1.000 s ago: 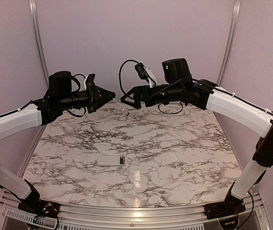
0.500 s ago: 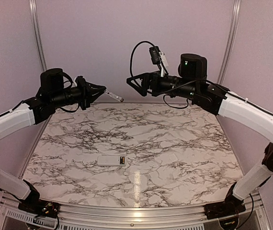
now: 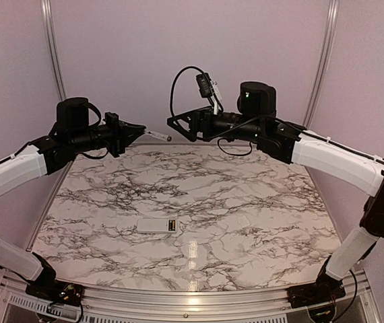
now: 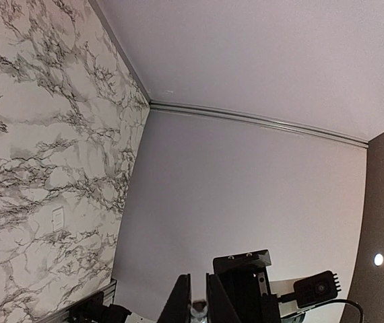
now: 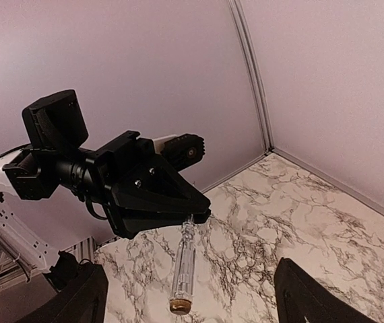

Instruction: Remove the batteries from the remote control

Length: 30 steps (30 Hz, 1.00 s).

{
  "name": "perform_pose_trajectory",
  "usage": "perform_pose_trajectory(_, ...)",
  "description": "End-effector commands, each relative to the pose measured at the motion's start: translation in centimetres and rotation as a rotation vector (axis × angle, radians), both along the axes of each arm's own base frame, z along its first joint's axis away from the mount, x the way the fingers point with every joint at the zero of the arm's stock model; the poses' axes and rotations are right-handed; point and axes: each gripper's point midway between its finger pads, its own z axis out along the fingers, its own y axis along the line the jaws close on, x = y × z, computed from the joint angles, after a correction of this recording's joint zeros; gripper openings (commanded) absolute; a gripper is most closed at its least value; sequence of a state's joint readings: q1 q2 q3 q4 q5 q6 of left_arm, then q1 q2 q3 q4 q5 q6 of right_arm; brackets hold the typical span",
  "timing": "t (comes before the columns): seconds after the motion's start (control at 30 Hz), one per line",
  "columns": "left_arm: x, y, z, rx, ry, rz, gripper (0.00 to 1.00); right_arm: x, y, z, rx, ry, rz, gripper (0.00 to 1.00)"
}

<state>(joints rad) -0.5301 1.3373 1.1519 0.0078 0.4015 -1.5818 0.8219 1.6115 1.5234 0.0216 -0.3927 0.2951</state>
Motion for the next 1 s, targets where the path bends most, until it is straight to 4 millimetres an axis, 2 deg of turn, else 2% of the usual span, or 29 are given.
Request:
perform_pose_trajectory(0.0,-0.7,1.0,1.2,-0.022,0.016,0.033,0.00,-0.2,1.1,0.7,0.019,0.017,0.035,0.83)
perform_pose_trajectory(0.17,-0.7,1.2,1.0,-0.038,0.026,0.049,0.00,-0.2,2.8,-0.7,-0.040,0.022,0.029,0.82)
perform_pose_trajectory(0.53,-0.6,1.7,0.8,-0.055,0.048,0.082,0.00,0.1,4.9,-1.3,-0.022,0.054,0.060,0.63)
perform_pose_trajectory(0.97,-0.2,2.3,0.2,-0.062,0.072,0.130,0.00,0.6,5.7,-3.1,-0.064,0.105,0.061,0.50)
